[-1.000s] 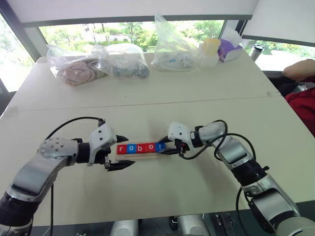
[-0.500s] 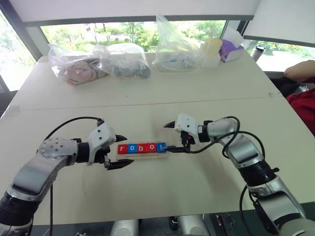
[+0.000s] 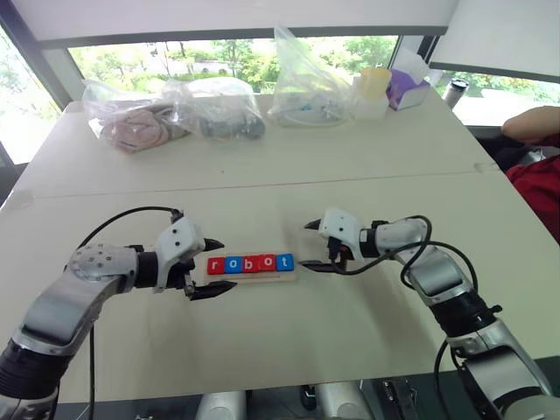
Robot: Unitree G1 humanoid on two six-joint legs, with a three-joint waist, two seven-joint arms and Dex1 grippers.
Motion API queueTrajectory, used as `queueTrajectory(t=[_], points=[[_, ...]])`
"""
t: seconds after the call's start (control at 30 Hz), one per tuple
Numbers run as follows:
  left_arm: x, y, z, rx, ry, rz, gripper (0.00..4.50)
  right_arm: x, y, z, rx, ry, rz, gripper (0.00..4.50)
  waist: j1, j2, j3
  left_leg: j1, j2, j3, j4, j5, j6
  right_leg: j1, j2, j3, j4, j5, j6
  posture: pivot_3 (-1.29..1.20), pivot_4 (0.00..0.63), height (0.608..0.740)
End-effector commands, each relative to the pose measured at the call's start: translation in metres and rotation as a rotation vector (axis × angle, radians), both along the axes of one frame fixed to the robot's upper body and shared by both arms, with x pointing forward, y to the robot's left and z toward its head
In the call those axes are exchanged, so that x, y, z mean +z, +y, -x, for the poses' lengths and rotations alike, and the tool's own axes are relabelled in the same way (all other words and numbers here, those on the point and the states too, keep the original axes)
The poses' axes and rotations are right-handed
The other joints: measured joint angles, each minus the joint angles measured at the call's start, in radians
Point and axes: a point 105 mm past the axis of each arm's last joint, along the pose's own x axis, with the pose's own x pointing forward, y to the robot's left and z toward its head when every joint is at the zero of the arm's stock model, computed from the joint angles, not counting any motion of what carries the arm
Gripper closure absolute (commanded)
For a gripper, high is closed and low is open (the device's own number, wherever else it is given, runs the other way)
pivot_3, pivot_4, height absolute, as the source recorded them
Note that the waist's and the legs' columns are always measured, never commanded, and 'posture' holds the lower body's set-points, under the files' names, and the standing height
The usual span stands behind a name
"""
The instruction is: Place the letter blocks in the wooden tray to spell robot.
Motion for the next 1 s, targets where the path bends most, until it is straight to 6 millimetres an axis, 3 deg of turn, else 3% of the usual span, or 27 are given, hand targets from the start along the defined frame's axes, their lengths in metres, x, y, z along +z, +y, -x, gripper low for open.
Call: queueTrajectory(t=[0.03, 0.83, 1.0], points=[[0.006, -0.002, 0.002, -0.009, -0.035, -0.008, 0.00, 0.013, 0.009, -0.004, 0.020, -0.043, -0.036, 0.06, 0.000, 0.000, 0.000, 0.000, 0.000, 0.000, 0.000, 0.000, 0.000, 0.000, 0.000, 0.000, 0.000, 0.000, 0.000, 0.00, 0.150, 0.740], [0.007, -0.003, 0.000, 0.006, -0.040, 0.000, 0.00, 0.015, 0.026, -0.001, 0.070, -0.059, -0.048, 0.06, 0.001, 0.000, 0.000, 0.000, 0.000, 0.000, 0.000, 0.000, 0.000, 0.000, 0.000, 0.000, 0.000, 0.000, 0.000, 0.00, 0.150, 0.740], [0.007, -0.001, 0.000, 0.019, -0.043, 0.003, 0.00, 0.014, 0.022, -0.002, 0.049, -0.063, -0.040, 0.06, 0.000, 0.000, 0.000, 0.000, 0.000, 0.000, 0.000, 0.000, 0.000, 0.000, 0.000, 0.000, 0.000, 0.000, 0.000, 0.00, 0.150, 0.740]])
